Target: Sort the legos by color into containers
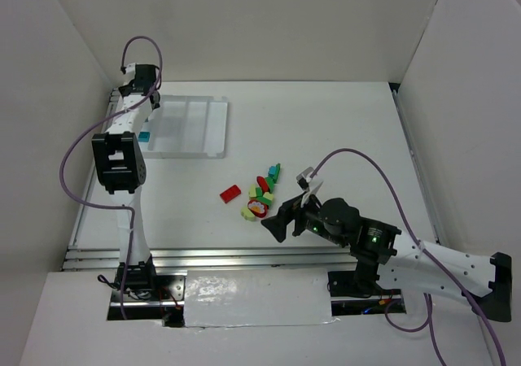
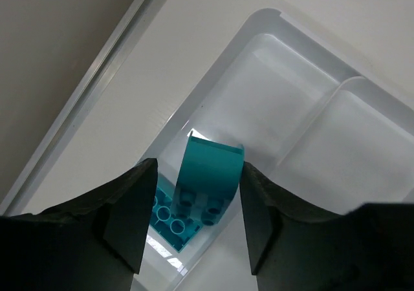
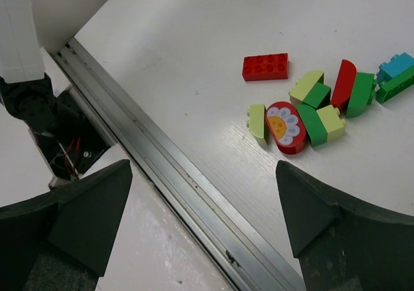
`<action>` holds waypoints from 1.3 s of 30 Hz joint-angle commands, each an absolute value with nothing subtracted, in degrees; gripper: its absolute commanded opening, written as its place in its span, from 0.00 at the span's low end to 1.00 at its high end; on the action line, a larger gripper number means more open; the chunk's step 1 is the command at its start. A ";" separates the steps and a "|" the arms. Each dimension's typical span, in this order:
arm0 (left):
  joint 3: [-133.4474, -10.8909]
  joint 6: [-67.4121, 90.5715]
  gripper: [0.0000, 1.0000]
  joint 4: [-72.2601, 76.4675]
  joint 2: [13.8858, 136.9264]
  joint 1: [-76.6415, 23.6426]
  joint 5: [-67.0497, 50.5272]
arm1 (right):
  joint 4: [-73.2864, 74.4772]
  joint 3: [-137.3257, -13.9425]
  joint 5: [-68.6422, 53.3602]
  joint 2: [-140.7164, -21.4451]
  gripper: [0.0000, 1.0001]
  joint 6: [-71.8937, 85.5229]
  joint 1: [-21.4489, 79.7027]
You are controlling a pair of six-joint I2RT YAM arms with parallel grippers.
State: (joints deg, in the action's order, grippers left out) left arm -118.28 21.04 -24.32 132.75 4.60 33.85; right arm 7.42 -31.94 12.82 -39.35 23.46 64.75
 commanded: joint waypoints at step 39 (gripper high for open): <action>-54.34 24.61 0.99 -30.15 49.22 -8.26 -4.83 | 24.08 -74.09 17.58 -110.48 0.63 43.07 34.28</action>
